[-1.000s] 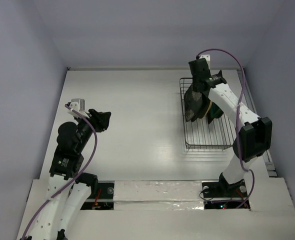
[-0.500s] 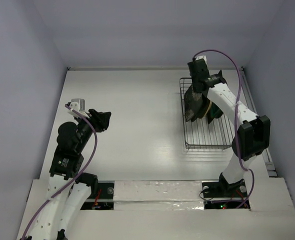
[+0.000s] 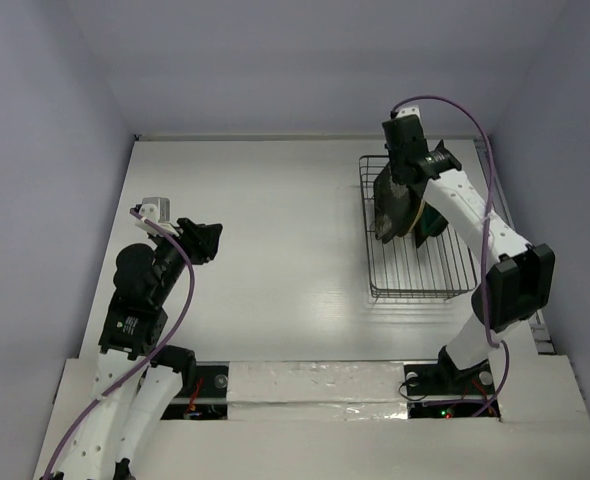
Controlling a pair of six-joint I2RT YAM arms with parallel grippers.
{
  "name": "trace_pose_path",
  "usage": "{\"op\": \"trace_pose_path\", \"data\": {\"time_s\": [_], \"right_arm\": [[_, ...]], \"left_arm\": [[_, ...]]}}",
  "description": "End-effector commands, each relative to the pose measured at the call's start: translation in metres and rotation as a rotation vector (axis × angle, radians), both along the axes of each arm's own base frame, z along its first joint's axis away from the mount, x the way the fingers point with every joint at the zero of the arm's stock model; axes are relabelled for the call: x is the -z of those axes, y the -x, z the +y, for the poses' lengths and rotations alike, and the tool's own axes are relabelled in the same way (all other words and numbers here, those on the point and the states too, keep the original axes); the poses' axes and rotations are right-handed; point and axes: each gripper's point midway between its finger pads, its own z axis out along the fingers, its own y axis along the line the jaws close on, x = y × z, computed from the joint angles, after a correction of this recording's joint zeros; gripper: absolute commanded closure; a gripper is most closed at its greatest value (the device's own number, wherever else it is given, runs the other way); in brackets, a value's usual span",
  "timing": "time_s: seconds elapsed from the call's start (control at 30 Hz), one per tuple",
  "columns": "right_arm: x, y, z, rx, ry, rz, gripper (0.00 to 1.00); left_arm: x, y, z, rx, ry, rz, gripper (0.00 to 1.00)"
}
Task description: Unload the plates from the dish rack
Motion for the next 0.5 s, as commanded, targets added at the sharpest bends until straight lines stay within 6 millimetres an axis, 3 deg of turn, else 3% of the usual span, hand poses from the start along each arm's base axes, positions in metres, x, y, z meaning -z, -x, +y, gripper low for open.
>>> {"op": "trace_pose_path", "data": {"time_s": [0.0, 0.3, 0.47], "right_arm": [[-0.12, 0.01, -0.007, 0.056, -0.097, -0.34, 1.0], [-0.162, 0.033, -0.008, 0.054, -0.171, -0.437, 1.0], [-0.193, 0.047, 0.021, -0.065, -0.329, -0.525, 1.0]], "left_arm": [[-0.018, 0.0, 0.0, 0.007, 0.007, -0.059, 0.6], [-0.018, -0.001, 0.001, -0.001, 0.008, -0.057, 0.6], [-0.017, -0.002, 0.001, -0.001, 0.009, -0.054, 0.6]]}}
